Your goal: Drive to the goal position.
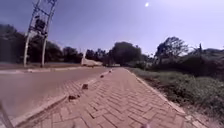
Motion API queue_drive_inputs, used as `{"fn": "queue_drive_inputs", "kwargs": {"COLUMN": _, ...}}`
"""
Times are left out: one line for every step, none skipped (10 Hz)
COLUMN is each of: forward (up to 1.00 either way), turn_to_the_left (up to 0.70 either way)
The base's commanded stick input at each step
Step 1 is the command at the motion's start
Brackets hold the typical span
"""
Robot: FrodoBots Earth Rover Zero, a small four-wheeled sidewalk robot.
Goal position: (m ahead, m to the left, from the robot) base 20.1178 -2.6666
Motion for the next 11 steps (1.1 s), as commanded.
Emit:
{"fn": "queue_drive_inputs", "kwargs": {"forward": 0.30, "turn_to_the_left": 0.00}}
{"fn": "queue_drive_inputs", "kwargs": {"forward": 0.30, "turn_to_the_left": 0.00}}
{"fn": "queue_drive_inputs", "kwargs": {"forward": 0.30, "turn_to_the_left": 0.00}}
{"fn": "queue_drive_inputs", "kwargs": {"forward": 0.30, "turn_to_the_left": 0.00}}
{"fn": "queue_drive_inputs", "kwargs": {"forward": 0.30, "turn_to_the_left": 0.00}}
{"fn": "queue_drive_inputs", "kwargs": {"forward": 0.30, "turn_to_the_left": 0.00}}
{"fn": "queue_drive_inputs", "kwargs": {"forward": 0.30, "turn_to_the_left": 0.00}}
{"fn": "queue_drive_inputs", "kwargs": {"forward": 0.30, "turn_to_the_left": 0.00}}
{"fn": "queue_drive_inputs", "kwargs": {"forward": 0.30, "turn_to_the_left": 0.00}}
{"fn": "queue_drive_inputs", "kwargs": {"forward": 0.30, "turn_to_the_left": 0.00}}
{"fn": "queue_drive_inputs", "kwargs": {"forward": 0.30, "turn_to_the_left": 0.00}}
